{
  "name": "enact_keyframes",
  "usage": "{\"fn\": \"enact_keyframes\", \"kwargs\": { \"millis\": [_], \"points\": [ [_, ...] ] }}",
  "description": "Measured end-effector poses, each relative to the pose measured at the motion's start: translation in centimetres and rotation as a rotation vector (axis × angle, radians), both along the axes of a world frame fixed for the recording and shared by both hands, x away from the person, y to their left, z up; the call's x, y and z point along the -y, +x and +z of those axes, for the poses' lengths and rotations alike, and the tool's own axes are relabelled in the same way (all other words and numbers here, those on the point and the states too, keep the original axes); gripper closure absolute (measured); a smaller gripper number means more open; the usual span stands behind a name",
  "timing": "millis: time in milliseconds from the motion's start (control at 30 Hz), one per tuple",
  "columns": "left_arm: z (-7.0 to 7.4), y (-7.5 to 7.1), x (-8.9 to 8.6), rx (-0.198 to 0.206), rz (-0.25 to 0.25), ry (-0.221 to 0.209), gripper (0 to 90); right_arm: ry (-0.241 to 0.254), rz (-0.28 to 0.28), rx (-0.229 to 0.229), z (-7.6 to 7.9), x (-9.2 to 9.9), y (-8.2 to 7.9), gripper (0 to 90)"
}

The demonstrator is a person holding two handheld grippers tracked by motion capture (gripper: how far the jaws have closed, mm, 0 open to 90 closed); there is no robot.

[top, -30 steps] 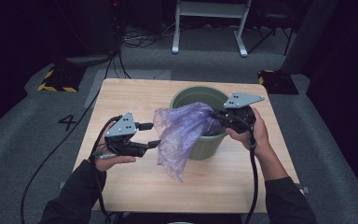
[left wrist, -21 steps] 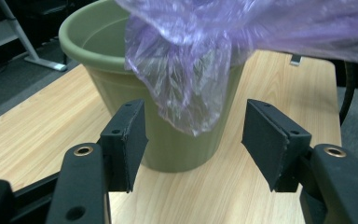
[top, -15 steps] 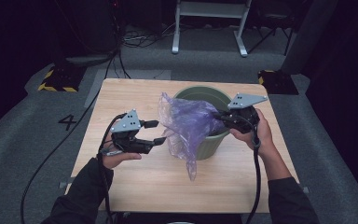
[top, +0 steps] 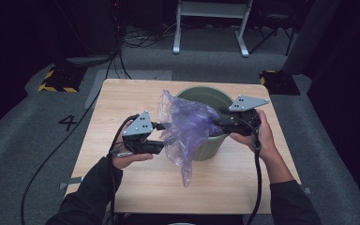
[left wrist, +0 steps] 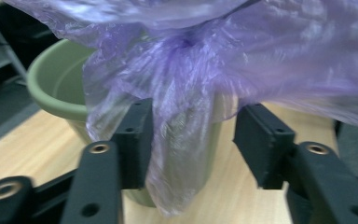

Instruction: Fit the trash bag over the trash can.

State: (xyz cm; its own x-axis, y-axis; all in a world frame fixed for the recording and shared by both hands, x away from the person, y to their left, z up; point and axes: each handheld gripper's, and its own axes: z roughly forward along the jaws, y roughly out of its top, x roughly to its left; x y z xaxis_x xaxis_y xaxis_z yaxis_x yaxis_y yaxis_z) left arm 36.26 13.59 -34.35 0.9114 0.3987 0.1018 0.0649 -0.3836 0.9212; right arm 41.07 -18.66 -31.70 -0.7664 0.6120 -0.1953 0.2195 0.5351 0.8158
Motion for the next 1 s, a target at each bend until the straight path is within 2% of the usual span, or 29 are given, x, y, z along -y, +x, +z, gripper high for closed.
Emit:
{"fn": "enact_keyframes", "kwargs": {
  "millis": [100,133,167,200,233,267,400,567,600,633,700,767,833,867,900,933,967,1000],
  "points": [
    [0.1,-0.1,0.3,0.024,0.002,0.017,65.7,-0.013,-0.012,0.014,0.2,-0.2,-0.3,37.5],
    [0.1,-0.2,0.4,0.035,0.004,0.027,69.0,-0.006,-0.011,0.018,0.3,-0.2,-0.4,33.6],
    [0.1,-0.2,0.5,0.040,0.007,0.034,77.6,0.009,-0.013,0.033,0.5,-0.1,-0.8,29.9],
    [0.1,-0.3,0.6,0.051,0.008,0.047,77.6,0.009,-0.013,0.033,0.5,-0.1,-0.8,29.9],
    [0.1,-0.4,0.7,0.059,0.010,0.056,85.0,0.036,-0.003,0.040,0.9,0.0,-1.1,28.3],
    [0.1,-0.4,0.9,0.069,0.008,0.066,87.1,0.047,0.001,0.042,1.0,0.0,-1.3,27.5],
    [0.0,-0.4,1.2,0.076,0.012,0.085,89.1,0.058,0.013,0.055,1.5,-0.2,-1.9,25.1],
    [-0.2,-0.2,1.3,0.077,0.017,0.088,89.7,0.042,0.023,0.096,2.3,-0.9,-3.0,22.9],
    [-0.2,-0.2,1.3,0.075,0.022,0.088,89.7,0.044,0.023,0.102,2.3,-1.0,-3.1,22.9],
    [-0.3,-0.2,1.3,0.076,0.028,0.088,89.7,0.071,0.037,0.097,2.5,-1.1,-3.4,23.9],
    [-0.3,-0.1,1.4,0.073,0.024,0.090,89.7,0.075,0.044,0.095,2.6,-1.2,-3.6,23.9],
    [-0.4,-0.1,1.5,0.076,0.029,0.091,89.7,0.082,0.076,0.092,2.6,-1.6,-4.0,25.1],
    [-0.4,0.0,1.7,0.080,0.031,0.102,89.7,0.061,0.131,0.080,2.4,-2.6,-4.4,29.2],
    [-0.4,0.0,1.7,0.080,0.031,0.102,89.7,0.061,0.131,0.080,2.4,-2.6,-4.4,29.2],
    [-0.4,0.0,1.8,0.076,0.030,0.096,89.7,0.050,0.145,0.082,2.3,-3.0,-4.5,31.8],
    [-0.5,0.1,1.9,0.076,0.030,0.095,89.7,0.037,0.171,0.076,1.9,-3.5,-4.5,40.6],
    [-0.5,0.1,1.9,0.076,0.030,0.095,89.7,0.037,0.171,0.076,1.9,-3.5,-4.5,40.6],
    [-0.5,0.1,1.9,0.077,0.029,0.094,89.7,0.029,0.183,0.069,1.7,-3.8,-4.5,47.9]
  ]
}}
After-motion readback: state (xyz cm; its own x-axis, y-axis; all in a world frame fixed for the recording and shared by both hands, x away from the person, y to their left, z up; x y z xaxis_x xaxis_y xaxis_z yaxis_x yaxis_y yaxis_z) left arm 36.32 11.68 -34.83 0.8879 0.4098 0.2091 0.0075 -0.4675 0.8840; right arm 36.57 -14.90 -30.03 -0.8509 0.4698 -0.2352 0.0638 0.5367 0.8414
